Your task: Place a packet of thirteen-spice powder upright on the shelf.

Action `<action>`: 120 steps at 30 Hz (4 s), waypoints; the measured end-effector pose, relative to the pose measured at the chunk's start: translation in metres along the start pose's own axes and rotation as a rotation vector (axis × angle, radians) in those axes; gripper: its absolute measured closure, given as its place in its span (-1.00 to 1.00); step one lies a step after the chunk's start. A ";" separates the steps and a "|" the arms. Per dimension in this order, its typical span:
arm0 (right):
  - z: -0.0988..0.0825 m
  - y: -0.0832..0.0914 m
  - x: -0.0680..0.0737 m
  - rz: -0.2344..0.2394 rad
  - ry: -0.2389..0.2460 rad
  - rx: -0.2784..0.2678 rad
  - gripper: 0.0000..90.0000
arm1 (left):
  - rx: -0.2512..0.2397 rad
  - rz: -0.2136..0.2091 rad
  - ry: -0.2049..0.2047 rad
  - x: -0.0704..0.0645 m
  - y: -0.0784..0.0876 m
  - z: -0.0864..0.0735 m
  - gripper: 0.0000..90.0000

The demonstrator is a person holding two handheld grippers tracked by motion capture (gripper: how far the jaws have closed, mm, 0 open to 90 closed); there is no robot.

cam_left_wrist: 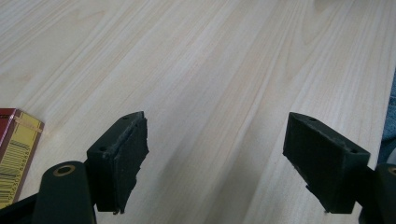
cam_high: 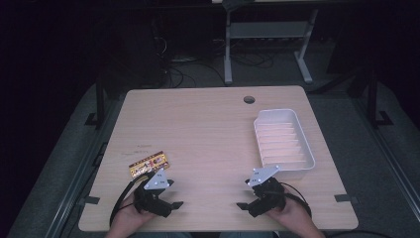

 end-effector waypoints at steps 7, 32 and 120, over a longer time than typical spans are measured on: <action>0.001 -0.001 0.002 0.006 0.008 0.002 -0.58 | -0.003 -0.003 0.000 0.004 0.002 -0.002 -0.53; 0.003 -0.004 0.005 0.026 0.019 0.010 -0.55 | -0.002 0.071 0.037 0.066 0.019 -0.001 -0.53; 0.022 -0.004 0.011 0.068 0.011 -0.031 -0.54 | 0.107 0.094 -0.014 0.115 0.026 -0.004 -0.29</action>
Point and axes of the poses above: each handheld gripper's, and its own axes: y roughly backward along the jaws, z roughly out of its top, x roughly to its left, the point moved 6 cm from there along -y, roughly forward along the jaws, and after that the axes turned 11 degrees about z, right-handed, at the moved point
